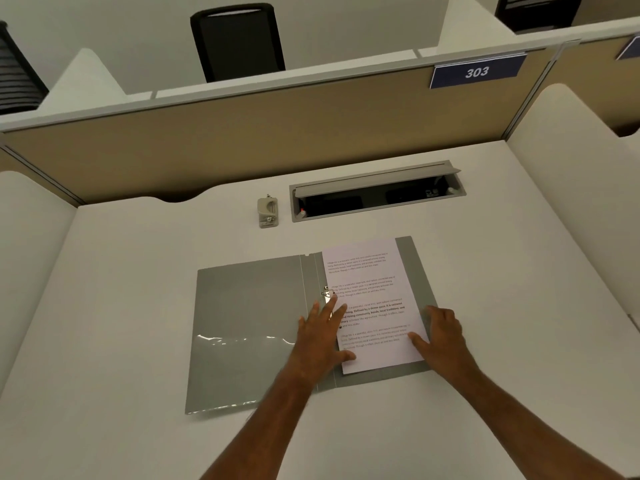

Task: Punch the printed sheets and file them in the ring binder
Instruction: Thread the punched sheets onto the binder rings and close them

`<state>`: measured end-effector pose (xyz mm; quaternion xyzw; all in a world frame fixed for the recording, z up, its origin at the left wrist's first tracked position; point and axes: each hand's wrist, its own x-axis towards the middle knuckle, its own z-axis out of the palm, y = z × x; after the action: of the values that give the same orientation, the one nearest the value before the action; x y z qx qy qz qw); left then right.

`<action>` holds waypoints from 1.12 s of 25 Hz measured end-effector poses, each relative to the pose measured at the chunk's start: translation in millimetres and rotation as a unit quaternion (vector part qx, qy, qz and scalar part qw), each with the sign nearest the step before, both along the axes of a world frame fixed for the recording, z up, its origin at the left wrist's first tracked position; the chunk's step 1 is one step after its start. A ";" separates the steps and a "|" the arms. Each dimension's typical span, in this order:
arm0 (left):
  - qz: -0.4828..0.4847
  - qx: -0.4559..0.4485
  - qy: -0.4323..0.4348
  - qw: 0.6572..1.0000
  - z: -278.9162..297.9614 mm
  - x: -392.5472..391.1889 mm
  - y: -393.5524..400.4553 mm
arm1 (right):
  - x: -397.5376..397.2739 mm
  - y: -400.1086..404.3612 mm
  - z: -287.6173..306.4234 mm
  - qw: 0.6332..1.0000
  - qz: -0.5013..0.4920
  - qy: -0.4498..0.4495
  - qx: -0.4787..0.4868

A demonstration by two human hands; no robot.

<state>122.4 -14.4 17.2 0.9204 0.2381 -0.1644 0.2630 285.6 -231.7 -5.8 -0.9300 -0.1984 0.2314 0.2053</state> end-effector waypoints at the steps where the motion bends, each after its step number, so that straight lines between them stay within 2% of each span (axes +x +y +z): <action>1: -0.002 0.006 0.006 1.000 -0.3 0.2 -1.0 | 0.0 -0.9 2.5 1.000 -0.017 0.009 0.000; 10: -0.020 0.016 0.034 0.999 -6.8 -8.0 -2.6 | -5.9 7.3 7.0 0.996 -0.070 0.048 0.014; 15: -0.026 0.022 0.041 0.999 -7.3 -7.2 -2.5 | -5.0 8.6 0.2 0.988 -0.104 0.094 0.064; 22: -0.005 0.004 0.040 0.999 -5.8 -4.0 -3.3 | -26.1 36.3 31.4 0.936 -0.141 0.260 0.192; 28: 0.022 -0.024 0.038 0.999 1.2 0.4 1.0 | -26.2 52.1 45.0 0.916 -0.198 0.244 0.251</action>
<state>122.8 -13.4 18.3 0.9013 0.2647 -0.1992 0.2791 259.4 -179.6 39.2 -0.7827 -0.0059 0.3480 0.5159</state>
